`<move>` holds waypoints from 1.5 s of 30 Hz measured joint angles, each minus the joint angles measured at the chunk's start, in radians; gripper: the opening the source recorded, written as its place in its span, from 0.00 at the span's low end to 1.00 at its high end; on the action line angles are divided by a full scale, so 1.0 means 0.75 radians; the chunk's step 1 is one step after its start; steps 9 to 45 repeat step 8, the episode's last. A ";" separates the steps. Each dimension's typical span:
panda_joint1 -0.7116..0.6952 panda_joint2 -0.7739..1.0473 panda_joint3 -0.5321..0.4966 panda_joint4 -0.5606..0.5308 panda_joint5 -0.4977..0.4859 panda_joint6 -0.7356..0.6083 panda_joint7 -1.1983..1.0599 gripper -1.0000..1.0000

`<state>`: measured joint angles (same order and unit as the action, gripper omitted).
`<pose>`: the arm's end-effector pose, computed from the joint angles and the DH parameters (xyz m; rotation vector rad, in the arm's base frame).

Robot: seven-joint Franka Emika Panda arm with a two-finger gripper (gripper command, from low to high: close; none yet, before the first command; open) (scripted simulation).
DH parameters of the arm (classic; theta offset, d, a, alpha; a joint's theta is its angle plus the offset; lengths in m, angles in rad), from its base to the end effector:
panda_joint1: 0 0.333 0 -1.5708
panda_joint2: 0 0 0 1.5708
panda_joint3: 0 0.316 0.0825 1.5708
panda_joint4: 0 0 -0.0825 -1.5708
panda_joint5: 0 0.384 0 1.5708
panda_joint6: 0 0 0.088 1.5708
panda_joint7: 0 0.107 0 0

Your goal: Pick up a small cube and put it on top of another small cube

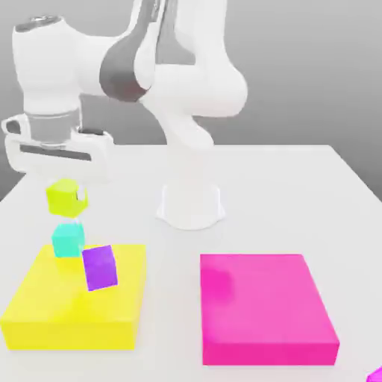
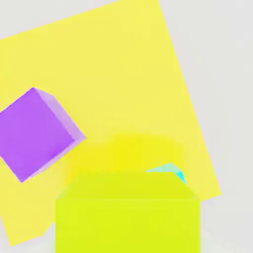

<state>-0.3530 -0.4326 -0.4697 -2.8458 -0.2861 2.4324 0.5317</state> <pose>0.2502 -0.2430 0.3033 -2.6757 1.6339 0.0013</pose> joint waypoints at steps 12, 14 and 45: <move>0.026 0.210 -0.058 -0.044 0.028 0.251 -0.045 1.00; 0.026 0.210 -0.058 -0.044 0.028 0.251 -0.045 1.00; 0.026 0.210 -0.058 -0.044 0.028 0.251 -0.045 1.00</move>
